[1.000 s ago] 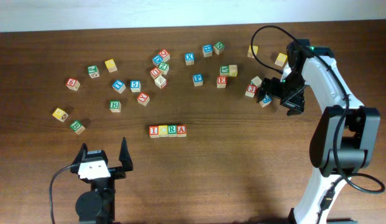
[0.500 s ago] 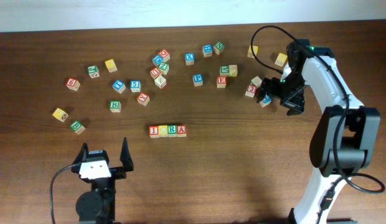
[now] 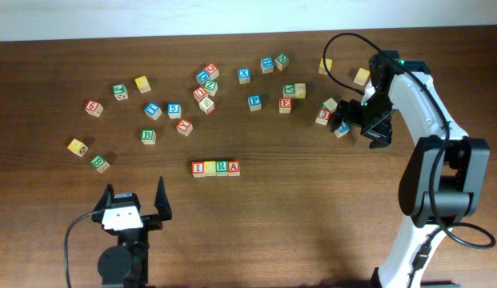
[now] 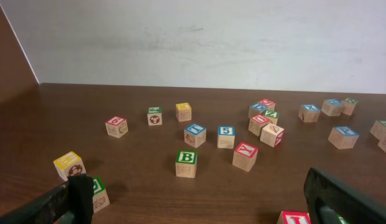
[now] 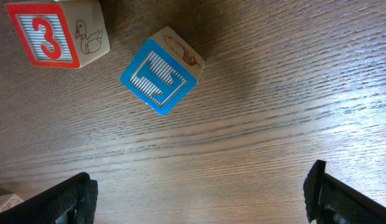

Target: Spell out ICRA

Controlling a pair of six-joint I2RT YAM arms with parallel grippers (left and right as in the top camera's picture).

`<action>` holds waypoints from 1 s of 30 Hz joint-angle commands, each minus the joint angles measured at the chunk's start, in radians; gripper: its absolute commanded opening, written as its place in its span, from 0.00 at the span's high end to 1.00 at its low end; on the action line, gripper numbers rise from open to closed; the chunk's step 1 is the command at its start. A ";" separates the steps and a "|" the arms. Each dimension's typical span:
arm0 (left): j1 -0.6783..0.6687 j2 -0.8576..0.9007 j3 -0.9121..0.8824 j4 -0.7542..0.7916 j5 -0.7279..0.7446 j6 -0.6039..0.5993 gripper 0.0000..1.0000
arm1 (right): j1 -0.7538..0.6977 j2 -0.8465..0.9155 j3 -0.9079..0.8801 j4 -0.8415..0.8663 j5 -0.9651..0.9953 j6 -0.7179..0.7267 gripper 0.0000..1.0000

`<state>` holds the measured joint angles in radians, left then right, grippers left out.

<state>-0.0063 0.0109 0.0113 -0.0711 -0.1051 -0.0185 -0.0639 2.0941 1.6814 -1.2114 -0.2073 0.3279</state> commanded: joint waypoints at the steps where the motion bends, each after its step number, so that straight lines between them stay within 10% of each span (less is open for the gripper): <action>1: -0.004 -0.004 -0.002 -0.005 0.003 0.016 0.01 | -0.002 -0.017 0.011 0.001 0.009 -0.010 0.02; 30: -0.004 -0.004 -0.002 -0.005 0.003 0.016 0.01 | -0.001 -0.034 0.011 0.000 0.009 -0.010 0.02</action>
<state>-0.0063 0.0109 0.0116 -0.0711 -0.1055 -0.0185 -0.0639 2.0941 1.6814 -1.2114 -0.2073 0.3271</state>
